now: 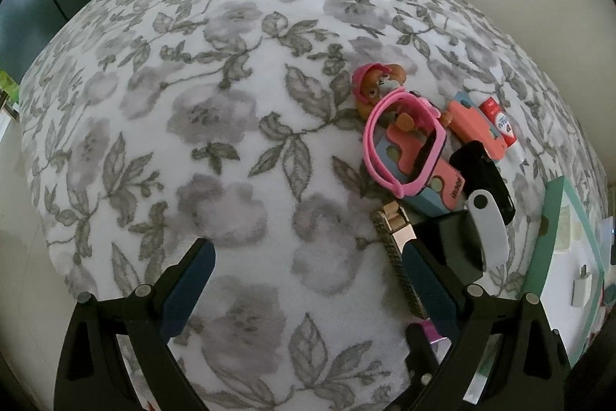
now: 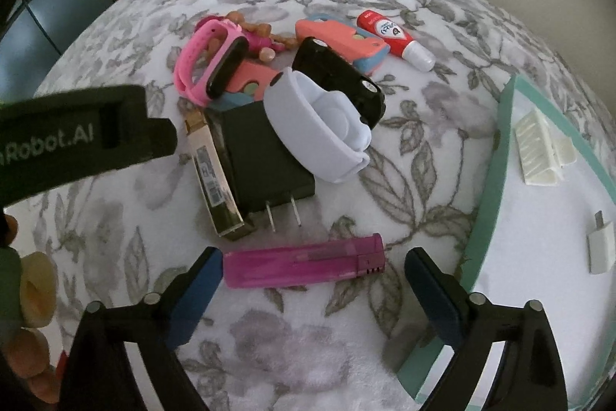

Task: Organize rigid objects
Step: 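Grasp the pink lighter with the right tool while the left tool reaches the gold bar, then grasp the gold patterned bar with the left tool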

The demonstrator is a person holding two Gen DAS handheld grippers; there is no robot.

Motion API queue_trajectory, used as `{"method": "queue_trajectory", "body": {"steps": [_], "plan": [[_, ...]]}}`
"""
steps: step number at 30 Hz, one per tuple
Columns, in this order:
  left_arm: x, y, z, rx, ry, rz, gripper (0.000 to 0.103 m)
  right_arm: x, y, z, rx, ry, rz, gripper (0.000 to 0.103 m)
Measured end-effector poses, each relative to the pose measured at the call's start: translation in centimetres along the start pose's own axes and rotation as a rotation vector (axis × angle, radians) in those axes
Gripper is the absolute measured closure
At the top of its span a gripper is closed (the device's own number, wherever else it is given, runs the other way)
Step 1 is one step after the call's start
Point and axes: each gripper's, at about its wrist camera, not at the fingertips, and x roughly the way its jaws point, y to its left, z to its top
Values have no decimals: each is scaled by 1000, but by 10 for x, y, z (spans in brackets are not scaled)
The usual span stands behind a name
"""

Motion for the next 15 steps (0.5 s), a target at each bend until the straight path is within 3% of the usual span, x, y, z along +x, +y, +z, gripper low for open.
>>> {"method": "queue_trajectory", "body": {"steps": [3, 15], "plan": [[0, -1, 0, -1, 3, -10, 5, -1, -2, -1, 6, 1, -21, 20], [5, -10, 1, 22, 18, -69, 5, -12, -14, -2, 51, -12, 32, 20]]}}
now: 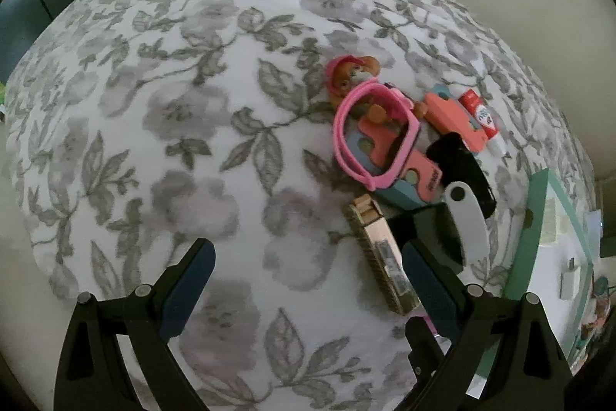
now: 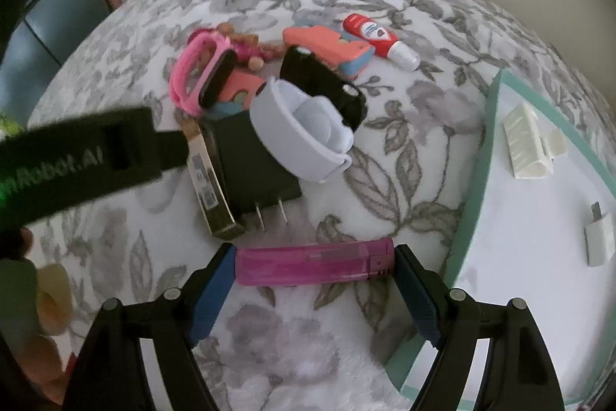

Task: Organize rigid objects
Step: 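Grasp the gold patterned bar with the left tool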

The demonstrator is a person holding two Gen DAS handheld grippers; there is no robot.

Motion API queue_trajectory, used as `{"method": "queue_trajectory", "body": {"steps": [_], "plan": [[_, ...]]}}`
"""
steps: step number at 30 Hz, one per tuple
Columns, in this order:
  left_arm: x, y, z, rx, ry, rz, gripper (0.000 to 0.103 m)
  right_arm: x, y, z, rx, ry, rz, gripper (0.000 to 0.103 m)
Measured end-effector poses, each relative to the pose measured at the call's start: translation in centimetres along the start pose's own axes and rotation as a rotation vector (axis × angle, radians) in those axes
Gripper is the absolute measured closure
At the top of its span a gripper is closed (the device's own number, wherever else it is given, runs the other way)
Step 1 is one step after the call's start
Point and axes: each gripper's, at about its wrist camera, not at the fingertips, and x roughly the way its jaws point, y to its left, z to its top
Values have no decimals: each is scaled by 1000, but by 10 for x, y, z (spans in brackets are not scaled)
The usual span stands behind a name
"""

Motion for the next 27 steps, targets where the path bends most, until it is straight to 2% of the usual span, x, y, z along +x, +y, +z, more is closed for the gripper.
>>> {"method": "queue_trajectory", "body": {"steps": [5, 13, 16, 27], "plan": [[8, -6, 1, 13, 16, -31, 5, -14, -8, 3, 28, -25, 14, 20], [11, -16, 2, 66, 1, 14, 5, -17, -15, 8, 37, -34, 1, 20], [17, -21, 1, 107, 23, 44, 5, -18, -14, 6, 29, -34, -2, 20], [32, -32, 7, 104, 39, 12, 5, -23, -15, 5, 37, -46, 2, 20]]}}
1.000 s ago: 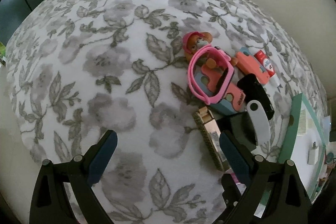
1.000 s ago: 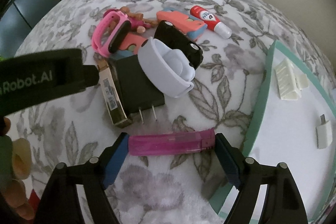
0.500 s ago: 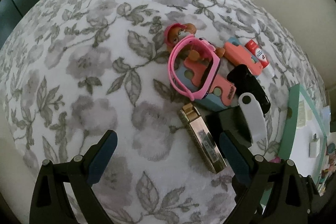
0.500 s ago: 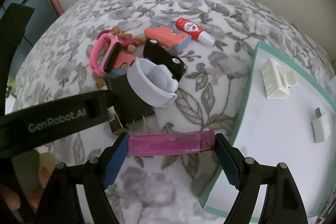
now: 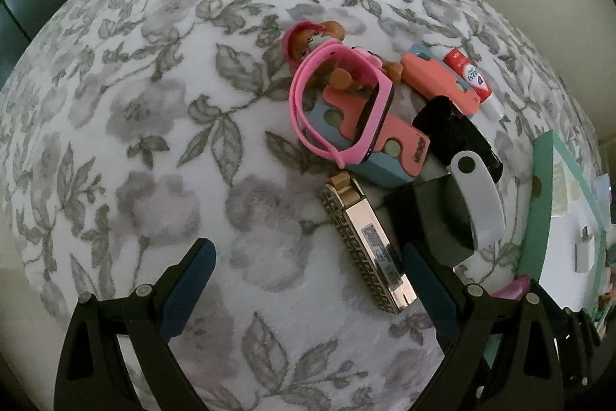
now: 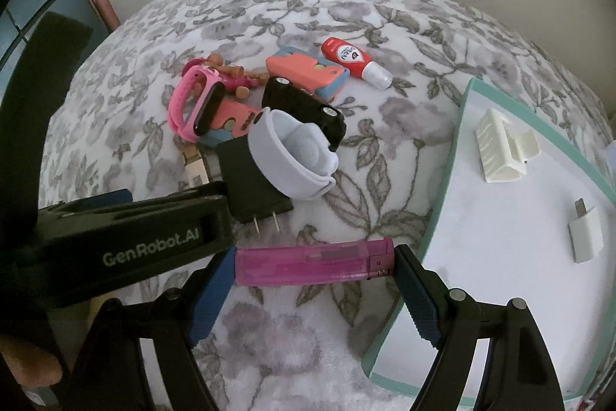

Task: Organize rigid objects
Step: 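Grasp the gold patterned bar with the left tool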

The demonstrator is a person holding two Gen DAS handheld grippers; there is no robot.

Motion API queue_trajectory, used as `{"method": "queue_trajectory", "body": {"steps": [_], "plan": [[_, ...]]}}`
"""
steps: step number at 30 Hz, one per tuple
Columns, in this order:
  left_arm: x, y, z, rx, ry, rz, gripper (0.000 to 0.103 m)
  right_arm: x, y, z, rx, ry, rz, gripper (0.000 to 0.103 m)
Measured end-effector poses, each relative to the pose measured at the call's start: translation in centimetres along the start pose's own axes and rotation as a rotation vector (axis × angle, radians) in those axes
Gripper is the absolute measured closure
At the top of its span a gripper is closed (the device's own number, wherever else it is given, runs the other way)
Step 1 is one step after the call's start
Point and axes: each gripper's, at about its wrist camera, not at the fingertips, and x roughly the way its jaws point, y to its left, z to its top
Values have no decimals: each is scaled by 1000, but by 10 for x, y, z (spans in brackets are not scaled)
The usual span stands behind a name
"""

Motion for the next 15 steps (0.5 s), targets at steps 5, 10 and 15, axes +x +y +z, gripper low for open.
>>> {"method": "queue_trajectory", "body": {"steps": [5, 10, 15], "plan": [[2, -13, -4, 45, -7, -10, 21, 1, 2, -1, -9, 3, -6, 20], [7, -22, -4, 76, -4, 7, 41, 0, 2, -2, -17, 3, 0, 20], [2, -18, -3, 73, -11, 6, 66, 1, 2, -2, -23, 5, -1, 20]]}}
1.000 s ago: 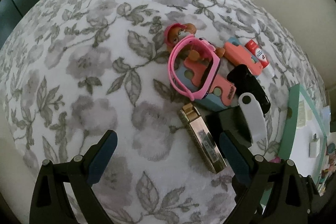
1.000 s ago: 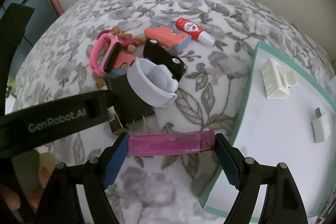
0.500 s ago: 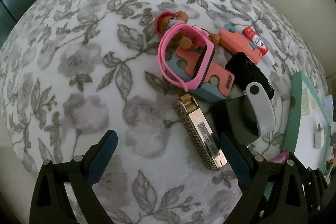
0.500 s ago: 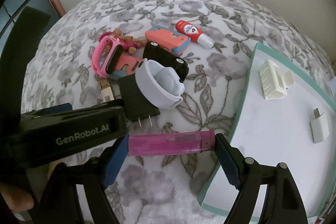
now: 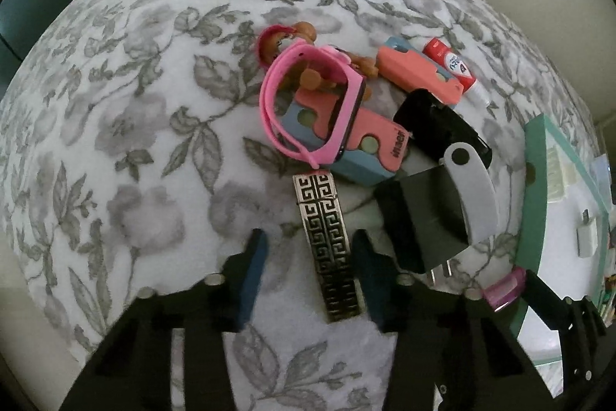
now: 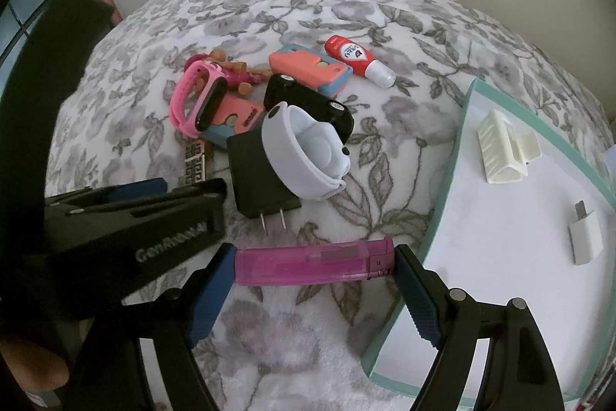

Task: Organize rigid objects
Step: 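Grasp the gold patterned bar with the left tool, then carry the lighter with the right tool while the left tool lowers the bar into the tray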

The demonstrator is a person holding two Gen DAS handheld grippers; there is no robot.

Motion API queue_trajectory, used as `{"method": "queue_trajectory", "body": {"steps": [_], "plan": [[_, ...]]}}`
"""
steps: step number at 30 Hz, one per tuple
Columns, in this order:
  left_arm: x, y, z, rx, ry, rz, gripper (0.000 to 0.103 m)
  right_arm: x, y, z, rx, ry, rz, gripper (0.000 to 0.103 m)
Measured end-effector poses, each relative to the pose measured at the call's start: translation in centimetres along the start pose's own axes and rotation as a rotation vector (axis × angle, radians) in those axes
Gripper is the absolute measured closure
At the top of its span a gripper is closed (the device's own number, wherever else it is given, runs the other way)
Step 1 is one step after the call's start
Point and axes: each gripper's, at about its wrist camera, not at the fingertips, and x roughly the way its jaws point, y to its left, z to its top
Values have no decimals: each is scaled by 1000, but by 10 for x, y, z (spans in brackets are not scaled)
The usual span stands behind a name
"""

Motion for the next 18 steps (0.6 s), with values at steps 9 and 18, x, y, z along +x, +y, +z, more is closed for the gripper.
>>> {"method": "queue_trajectory", "body": {"steps": [9, 18], "plan": [[-20, 19, -8, -21, -10, -36, 82, -1, -1, -1, 3, -1, 6, 20], [-64, 22, -8, -24, -113, -23, 82, -26, -12, -1, 48, -74, 8, 20]]}}
